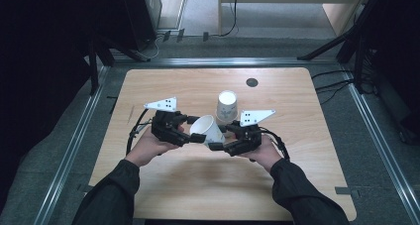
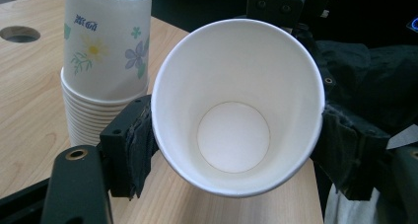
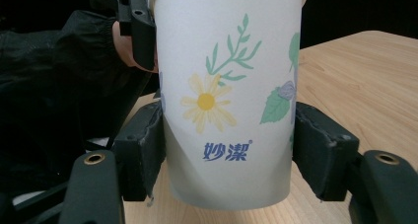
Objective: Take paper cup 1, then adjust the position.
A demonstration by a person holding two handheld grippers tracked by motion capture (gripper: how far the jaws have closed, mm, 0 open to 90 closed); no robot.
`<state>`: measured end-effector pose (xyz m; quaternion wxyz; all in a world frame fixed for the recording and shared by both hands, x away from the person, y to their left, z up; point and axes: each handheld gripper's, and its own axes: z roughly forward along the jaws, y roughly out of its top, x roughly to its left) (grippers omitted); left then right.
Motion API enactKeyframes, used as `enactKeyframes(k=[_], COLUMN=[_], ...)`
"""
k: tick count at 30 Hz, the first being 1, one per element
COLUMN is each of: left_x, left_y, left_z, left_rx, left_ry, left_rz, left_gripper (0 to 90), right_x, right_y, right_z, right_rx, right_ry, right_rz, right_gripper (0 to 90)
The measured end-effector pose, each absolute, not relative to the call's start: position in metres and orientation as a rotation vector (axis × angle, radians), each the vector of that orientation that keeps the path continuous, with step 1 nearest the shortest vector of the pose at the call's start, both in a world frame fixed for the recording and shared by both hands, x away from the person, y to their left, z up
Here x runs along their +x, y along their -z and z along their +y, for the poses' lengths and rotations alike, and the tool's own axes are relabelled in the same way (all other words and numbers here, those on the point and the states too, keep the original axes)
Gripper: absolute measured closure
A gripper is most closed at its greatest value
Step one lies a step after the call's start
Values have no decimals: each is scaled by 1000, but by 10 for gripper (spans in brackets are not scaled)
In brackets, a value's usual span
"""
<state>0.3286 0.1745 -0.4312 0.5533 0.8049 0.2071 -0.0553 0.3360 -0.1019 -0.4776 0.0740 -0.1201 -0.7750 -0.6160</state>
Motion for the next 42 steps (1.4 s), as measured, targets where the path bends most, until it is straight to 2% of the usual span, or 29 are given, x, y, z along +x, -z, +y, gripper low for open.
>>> enactKeyframes(k=[8, 13, 17, 29, 42], left_x=[329, 330, 330, 331, 341], left_y=[431, 430, 429, 427, 437], left_z=[175, 180, 187, 214, 234], left_rx=[1889, 1881, 1858, 1880, 1970], left_ry=[133, 113, 93, -31, -241], left_rz=[494, 507, 525, 618, 805], left_gripper=[241, 242, 242, 242, 243], right_x=[337, 337, 338, 336, 335], right_y=[477, 478, 478, 478, 479], right_z=[-102, -102, -105, -124, -138], right_rx=[-376, -405, -428, -511, -583], right_ry=[1821, 1781, 1735, 1664, 1595], right_rz=[-2324, -2350, -2385, -2558, -2654], right_gripper=[330, 245, 227, 247, 262])
